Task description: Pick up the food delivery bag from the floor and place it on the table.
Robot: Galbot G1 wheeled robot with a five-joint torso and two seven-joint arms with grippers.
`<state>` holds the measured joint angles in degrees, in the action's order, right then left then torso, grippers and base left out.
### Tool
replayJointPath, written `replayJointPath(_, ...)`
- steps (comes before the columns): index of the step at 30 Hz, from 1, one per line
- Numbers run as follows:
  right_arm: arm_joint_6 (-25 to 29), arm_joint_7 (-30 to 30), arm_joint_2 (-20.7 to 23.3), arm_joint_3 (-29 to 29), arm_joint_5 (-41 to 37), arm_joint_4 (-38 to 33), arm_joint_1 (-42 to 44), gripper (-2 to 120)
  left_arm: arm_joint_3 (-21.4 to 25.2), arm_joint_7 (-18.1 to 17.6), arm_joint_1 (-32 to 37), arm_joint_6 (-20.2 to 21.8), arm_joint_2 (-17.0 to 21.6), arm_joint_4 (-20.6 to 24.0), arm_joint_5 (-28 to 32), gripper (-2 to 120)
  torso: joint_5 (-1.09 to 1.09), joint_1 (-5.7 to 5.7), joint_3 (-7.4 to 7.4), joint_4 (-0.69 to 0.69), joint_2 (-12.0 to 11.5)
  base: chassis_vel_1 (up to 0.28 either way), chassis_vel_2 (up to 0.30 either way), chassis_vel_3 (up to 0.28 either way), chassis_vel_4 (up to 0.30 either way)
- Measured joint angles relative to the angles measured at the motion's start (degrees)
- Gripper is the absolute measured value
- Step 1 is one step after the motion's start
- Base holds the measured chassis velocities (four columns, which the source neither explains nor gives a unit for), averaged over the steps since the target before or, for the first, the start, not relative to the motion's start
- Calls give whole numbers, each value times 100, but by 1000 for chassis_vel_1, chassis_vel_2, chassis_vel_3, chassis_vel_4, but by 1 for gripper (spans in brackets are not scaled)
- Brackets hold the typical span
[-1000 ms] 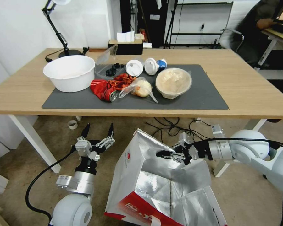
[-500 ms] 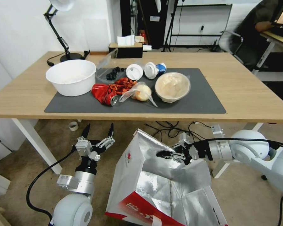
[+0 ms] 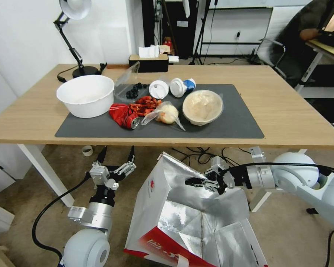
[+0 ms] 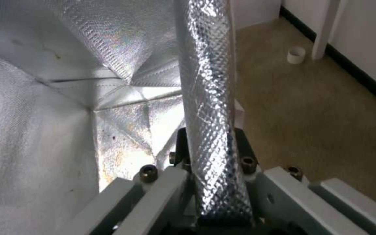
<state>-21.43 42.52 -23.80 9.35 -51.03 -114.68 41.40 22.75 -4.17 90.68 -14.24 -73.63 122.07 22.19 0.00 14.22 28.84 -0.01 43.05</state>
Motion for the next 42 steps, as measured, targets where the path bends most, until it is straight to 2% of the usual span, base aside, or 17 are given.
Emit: replayJointPath(42, 3, 17, -20, 20, 13, -22, 13, 0, -19, -18, -6, 11, 9, 15, 12, 100, 0, 464, 630, 0, 1093, 0, 0, 0, 0)
